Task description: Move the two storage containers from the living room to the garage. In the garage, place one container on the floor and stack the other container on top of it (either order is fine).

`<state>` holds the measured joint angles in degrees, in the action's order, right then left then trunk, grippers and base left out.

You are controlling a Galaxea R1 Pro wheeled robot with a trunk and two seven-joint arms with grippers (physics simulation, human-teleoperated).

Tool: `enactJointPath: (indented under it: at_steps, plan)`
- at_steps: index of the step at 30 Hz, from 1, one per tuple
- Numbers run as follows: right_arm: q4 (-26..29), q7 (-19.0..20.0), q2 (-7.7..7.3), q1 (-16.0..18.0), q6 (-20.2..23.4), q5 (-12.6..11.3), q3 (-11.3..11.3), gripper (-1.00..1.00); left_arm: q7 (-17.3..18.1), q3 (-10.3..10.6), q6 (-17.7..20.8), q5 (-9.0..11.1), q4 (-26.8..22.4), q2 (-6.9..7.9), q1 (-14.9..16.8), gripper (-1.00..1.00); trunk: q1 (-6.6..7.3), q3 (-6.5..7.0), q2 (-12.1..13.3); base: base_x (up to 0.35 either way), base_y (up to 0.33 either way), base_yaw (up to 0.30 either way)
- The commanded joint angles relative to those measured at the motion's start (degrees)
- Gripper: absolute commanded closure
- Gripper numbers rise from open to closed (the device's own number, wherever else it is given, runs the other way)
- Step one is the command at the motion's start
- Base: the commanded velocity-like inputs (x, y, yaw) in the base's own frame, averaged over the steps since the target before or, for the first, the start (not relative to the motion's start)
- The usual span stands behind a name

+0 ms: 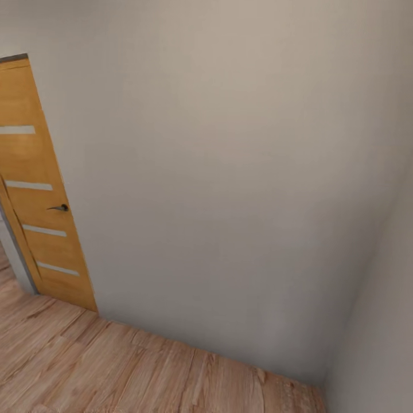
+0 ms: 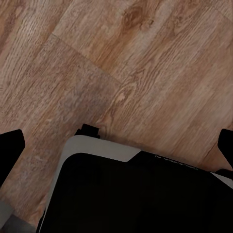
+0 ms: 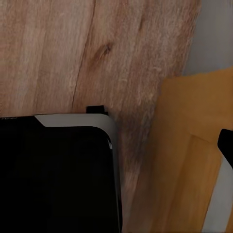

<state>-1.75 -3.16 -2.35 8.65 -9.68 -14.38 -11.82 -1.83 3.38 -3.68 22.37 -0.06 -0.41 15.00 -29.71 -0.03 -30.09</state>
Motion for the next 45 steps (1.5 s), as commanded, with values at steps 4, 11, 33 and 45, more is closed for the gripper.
enactJointPath:
  at_steps: [4, 11, 33, 45]
  plan:
    - [-0.2, 0.0, -0.02, 0.0, -0.3, -0.5, -0.5, -1.00, -0.2, 0.4, -0.3, 0.3, 0.1, -0.08, 0.0, -1.00, -0.02, -0.02, 0.0, 0.000, 0.000, 0.269]
    - [-0.2, 0.0, -0.02, 0.0, -0.3, -0.5, -0.5, -1.00, -0.2, 0.4, -0.4, 0.3, 0.1, -0.11, 0.0, -1.00, -0.02, -0.02, 0.0, 0.000, 0.000, 0.270]
    - [-0.2, 0.0, 0.02, 0.0, -0.3, -0.5, -0.5, -1.00, -0.2, 0.3, -0.2, 0.4, 0.1, -0.03, 0.0, -1.00, -0.02, -0.02, 0.0, 0.138, 0.000, 0.140]
    - [-0.2, 0.0, 0.23, 0.0, -0.3, -0.4, -0.5, -1.00, -0.2, 0.3, -0.2, 0.4, 0.1, -0.03, 0.0, -1.00, -0.02, -0.02, 0.0, 0.316, 0.000, 0.230]
